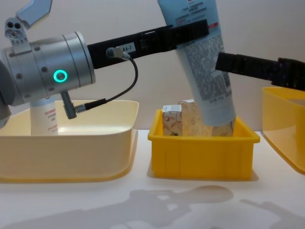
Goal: Bimanual collaborative sorting of washing and personal care products
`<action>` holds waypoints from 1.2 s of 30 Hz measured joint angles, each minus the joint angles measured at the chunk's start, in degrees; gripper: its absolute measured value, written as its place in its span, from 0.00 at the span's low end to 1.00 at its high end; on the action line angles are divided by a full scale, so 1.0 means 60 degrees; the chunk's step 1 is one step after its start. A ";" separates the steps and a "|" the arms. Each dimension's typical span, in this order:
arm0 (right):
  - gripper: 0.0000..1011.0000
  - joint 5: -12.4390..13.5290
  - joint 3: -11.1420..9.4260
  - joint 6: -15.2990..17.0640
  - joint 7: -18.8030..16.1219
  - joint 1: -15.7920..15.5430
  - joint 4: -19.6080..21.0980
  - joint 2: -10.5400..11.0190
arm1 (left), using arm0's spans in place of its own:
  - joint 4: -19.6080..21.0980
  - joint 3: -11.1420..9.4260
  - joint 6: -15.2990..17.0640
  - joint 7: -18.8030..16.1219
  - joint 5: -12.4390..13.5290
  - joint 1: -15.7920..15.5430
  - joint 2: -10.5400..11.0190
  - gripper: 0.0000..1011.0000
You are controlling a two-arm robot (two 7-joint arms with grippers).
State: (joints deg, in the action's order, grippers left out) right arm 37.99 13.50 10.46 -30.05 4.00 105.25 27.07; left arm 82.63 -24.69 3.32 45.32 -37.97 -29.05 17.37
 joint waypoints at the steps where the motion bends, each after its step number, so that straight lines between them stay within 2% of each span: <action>1: 0.99 -0.0013 0.0019 -0.0015 0.0034 0.0008 0.0009 -0.0006 | 0.0000 0.0000 0.0000 0.0000 0.0000 0.0000 0.0000 0.21; 13: 0.99 -0.0173 0.0103 -0.0131 0.0325 0.0001 0.0119 0.0073 | 0.0000 0.0001 0.0000 -0.0001 0.0001 0.0000 0.0001 0.21; 20: 0.99 -0.0460 0.0243 -0.0139 0.0528 0.0076 0.0146 0.0213 | 0.0000 0.0001 0.0000 -0.0002 0.0001 0.0000 0.0000 0.21; 36: 0.99 -0.1229 0.0810 -0.0137 0.0955 0.0716 -0.0207 0.0272 | 0.0000 0.0001 0.0000 -0.0001 0.0001 0.0000 0.0000 0.21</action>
State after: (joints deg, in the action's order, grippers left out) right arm 30.62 18.36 9.64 -24.32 8.29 104.01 28.70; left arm 82.62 -24.69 3.32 45.31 -37.96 -29.04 17.37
